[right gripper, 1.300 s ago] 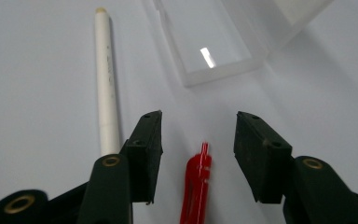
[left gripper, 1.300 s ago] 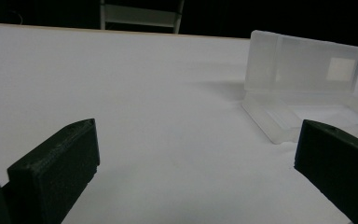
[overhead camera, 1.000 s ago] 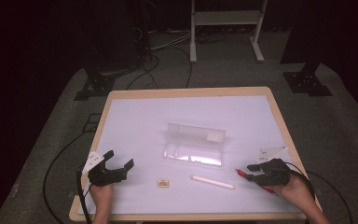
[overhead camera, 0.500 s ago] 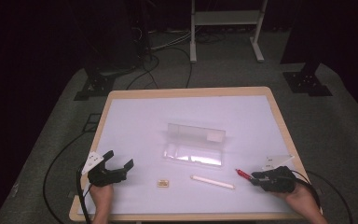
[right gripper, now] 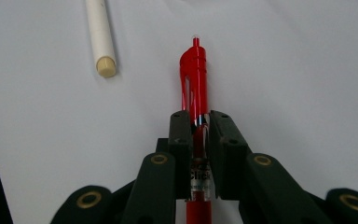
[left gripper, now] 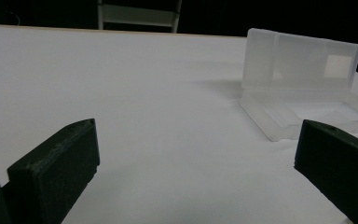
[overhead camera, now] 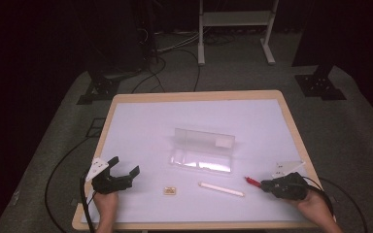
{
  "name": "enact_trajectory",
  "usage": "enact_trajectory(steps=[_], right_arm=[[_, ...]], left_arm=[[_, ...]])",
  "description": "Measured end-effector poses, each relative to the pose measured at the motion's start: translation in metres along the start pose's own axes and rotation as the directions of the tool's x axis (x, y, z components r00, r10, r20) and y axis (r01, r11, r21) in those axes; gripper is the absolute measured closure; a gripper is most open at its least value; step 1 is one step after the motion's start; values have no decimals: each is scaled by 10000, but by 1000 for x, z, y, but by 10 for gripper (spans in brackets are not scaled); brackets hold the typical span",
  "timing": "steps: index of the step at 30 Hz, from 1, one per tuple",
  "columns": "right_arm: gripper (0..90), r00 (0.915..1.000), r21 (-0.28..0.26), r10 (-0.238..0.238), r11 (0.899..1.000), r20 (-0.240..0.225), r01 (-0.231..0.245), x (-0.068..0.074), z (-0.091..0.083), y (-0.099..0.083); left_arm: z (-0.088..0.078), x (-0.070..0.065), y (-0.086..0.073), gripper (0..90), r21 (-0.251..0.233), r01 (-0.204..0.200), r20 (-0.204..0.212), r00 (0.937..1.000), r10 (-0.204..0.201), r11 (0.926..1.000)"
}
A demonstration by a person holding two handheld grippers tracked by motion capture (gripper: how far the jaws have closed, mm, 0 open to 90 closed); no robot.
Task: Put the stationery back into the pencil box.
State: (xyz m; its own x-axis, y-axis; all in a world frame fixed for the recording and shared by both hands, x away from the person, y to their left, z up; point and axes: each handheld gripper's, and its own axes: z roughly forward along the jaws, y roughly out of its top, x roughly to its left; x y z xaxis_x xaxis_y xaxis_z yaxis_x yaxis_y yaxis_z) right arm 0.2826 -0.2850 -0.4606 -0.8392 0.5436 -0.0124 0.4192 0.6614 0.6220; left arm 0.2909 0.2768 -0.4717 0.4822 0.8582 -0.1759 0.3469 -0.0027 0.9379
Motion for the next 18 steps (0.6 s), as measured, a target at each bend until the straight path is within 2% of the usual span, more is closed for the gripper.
enact_trajectory(steps=[4, 12, 18], right_arm=[[791, 10000, 110, -52, 9999, -23, 52, -1, 1, 3], [791, 9997, -324, -241, 9992, -48, 240, -5, -11, 20], [791, 9987, -451, -496, 9978, -134, 489, -6, -11, 37]], left_arm=[[0, 0, 0, 0, -9, 50, 25, 10000, -50, 10000], [1, 0, 0, 0, 88, -46, -52, 10000, 47, 10000], [1, 0, 0, 0, 6, 30, -21, 10000, -30, 10000]])
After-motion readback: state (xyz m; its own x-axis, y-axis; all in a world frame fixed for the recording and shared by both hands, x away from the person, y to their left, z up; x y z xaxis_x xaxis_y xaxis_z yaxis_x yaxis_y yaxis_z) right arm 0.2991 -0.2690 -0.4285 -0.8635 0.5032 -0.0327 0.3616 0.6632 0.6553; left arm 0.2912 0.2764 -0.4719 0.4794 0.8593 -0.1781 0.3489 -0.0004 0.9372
